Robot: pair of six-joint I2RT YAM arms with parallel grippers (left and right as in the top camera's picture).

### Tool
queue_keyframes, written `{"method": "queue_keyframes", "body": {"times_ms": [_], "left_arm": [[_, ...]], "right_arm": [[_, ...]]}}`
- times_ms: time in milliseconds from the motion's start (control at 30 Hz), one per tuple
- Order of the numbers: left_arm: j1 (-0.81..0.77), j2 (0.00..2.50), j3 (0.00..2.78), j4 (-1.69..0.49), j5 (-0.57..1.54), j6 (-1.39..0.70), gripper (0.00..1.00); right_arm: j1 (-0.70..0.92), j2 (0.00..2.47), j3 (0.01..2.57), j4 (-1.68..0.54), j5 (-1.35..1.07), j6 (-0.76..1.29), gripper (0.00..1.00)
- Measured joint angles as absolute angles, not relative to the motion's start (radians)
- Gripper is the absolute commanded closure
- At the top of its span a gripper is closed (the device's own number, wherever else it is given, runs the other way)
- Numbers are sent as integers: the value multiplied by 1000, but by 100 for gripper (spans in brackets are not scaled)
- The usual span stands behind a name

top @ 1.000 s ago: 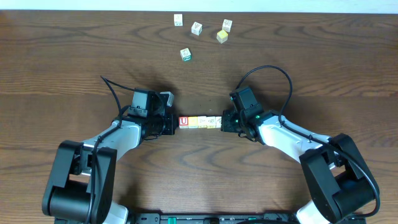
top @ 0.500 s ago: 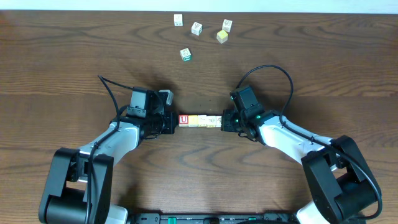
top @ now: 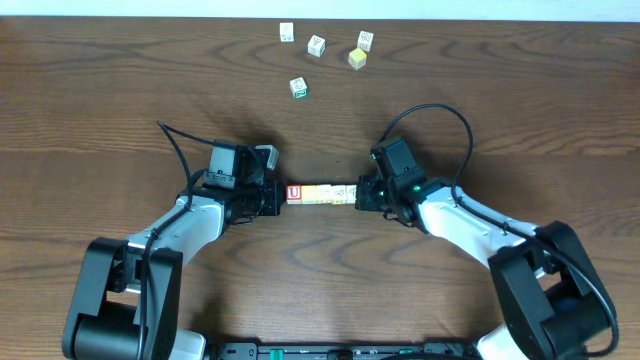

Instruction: Lift 5 blocks

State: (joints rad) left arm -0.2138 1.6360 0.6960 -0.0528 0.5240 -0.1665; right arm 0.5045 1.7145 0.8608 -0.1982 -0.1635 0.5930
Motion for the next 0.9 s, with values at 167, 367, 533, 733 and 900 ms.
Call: {"method": "queue_keyframes", "body": {"times_ms": [167,367,533,733,900], "left_arm": [[-214,1636,696,-57,515,-179,93],[-216,1634,696,-62,513,-184,93],[-217,1610,696,-64,512,-184,93],[-220,1605,696,-64,516,-183,93],[-223,1605,696,-64,519,-183,93]], "right_arm": [[505,1665,861,-197,-163,591,99],[505,1644,861,-196,-163,591,99],[505,1644,861,-198,-156,591,99],[505,1644,861,-236,-157,589,99],[507,1644,861,-257,-156,588,99]]}}
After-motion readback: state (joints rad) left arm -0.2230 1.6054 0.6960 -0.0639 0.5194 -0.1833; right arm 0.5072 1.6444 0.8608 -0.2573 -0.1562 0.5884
